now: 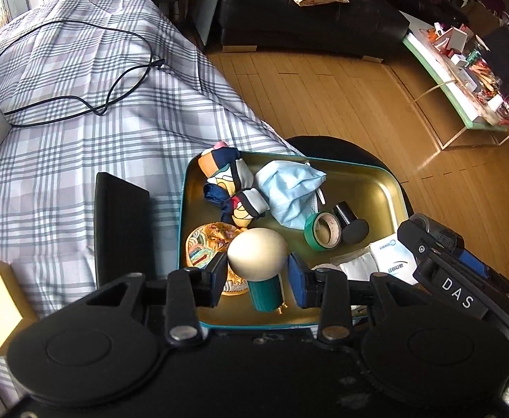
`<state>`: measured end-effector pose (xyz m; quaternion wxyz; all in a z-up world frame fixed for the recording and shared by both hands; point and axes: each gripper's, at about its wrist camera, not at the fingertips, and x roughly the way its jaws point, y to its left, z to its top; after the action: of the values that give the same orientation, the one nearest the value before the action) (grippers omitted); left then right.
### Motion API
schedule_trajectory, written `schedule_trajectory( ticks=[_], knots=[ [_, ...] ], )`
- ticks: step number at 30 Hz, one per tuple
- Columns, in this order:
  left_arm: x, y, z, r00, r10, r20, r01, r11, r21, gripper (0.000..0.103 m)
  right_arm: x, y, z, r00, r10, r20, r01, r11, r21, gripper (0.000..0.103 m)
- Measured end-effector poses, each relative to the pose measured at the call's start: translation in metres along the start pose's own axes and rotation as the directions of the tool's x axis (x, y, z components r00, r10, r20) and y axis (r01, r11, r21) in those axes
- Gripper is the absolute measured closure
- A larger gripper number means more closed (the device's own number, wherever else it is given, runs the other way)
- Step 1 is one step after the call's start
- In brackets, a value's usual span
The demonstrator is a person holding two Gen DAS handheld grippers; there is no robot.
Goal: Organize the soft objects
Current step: 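Open left tool to drop the brush in the tray while right tool releases the bottle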
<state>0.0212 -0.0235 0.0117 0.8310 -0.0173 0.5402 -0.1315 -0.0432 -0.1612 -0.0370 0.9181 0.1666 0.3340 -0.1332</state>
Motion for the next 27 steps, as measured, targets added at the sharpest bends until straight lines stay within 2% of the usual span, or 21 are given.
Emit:
schedule_trajectory(
  ticks=[1,3,14,20,27],
  knots=[
    [0.002,-0.002,0.001,1.000,0.005,0.001,-0.005,1.000,0.001,0.043,0.001,-0.002,0.001,1.000,-0.001,-0.003,0.001,1.000,0.002,0.038],
    [0.003,-0.002,0.002,1.000,0.020,0.017,-0.020,1.000,0.005,0.030,0.004,-0.004,0.002,1.000,-0.004,-0.009,0.004,1.000,0.005,0.038],
    [0.013,0.022,-0.005,0.998,0.055,-0.016,-0.055,0.998,-0.042,0.028,0.012,0.007,0.005,0.999,0.013,-0.036,-0.015,0.998,-0.058,0.037],
    [0.013,0.026,-0.011,0.997,0.070,-0.016,-0.071,0.997,-0.042,0.027,0.012,0.020,0.002,0.999,-0.014,-0.029,0.010,0.991,-0.136,0.037],
    [0.012,0.026,-0.018,0.993,0.115,-0.001,-0.115,0.993,-0.038,0.022,0.017,0.022,0.001,0.998,-0.038,-0.058,0.030,0.990,-0.136,0.037]
  ],
)
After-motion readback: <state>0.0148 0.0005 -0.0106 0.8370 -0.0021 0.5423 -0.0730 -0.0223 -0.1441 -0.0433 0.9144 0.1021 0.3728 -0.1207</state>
